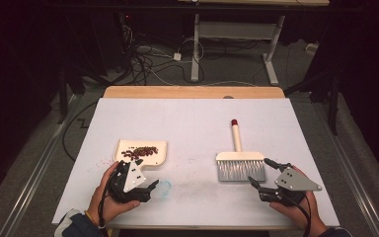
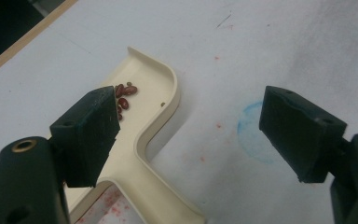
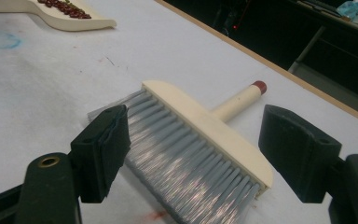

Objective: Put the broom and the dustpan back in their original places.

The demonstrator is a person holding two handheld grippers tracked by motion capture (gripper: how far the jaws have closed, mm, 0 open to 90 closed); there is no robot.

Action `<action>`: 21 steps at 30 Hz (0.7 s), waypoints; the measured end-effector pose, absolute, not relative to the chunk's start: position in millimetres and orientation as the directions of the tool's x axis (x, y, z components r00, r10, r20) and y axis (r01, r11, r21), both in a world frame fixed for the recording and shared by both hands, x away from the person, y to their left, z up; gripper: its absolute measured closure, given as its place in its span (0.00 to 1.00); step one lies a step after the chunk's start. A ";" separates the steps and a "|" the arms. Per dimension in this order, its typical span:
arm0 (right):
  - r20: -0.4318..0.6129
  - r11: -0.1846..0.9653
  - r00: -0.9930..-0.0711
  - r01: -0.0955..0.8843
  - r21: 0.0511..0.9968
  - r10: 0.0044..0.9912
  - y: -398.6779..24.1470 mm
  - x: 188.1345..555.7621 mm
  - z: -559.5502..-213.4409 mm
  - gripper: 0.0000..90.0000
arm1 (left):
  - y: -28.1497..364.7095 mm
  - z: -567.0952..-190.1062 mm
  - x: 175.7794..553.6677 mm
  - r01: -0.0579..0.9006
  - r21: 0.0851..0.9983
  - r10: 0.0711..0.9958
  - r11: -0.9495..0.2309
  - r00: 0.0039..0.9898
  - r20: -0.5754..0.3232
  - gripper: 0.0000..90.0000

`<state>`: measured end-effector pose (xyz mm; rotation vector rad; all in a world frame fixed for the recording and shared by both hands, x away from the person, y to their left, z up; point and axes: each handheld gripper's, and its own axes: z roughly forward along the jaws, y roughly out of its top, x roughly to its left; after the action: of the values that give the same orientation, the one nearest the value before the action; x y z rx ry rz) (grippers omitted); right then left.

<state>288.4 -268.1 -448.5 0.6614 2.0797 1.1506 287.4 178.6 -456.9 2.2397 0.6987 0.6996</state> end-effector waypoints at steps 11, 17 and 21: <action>-0.340 0.513 -0.647 0.094 0.853 0.683 -260.5 286.1 -447.8 0.28 | 178.4 -457.7 287.3 0.282 0.728 0.643 -0.624 0.715 0.274 0.21; -0.341 0.515 -0.656 0.085 0.853 0.673 -256.9 284.0 -446.8 0.28 | 177.8 -458.4 288.6 0.285 0.728 0.645 -0.623 0.714 0.273 0.21; -0.347 0.521 -0.670 0.070 0.851 0.656 -251.9 281.0 -445.1 0.27 | 177.8 -458.8 290.6 0.292 0.730 0.650 -0.618 0.712 0.265 0.21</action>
<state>281.0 -251.9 -445.1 0.5888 2.0956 1.1313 290.6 177.8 -458.8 2.2382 0.7117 0.6833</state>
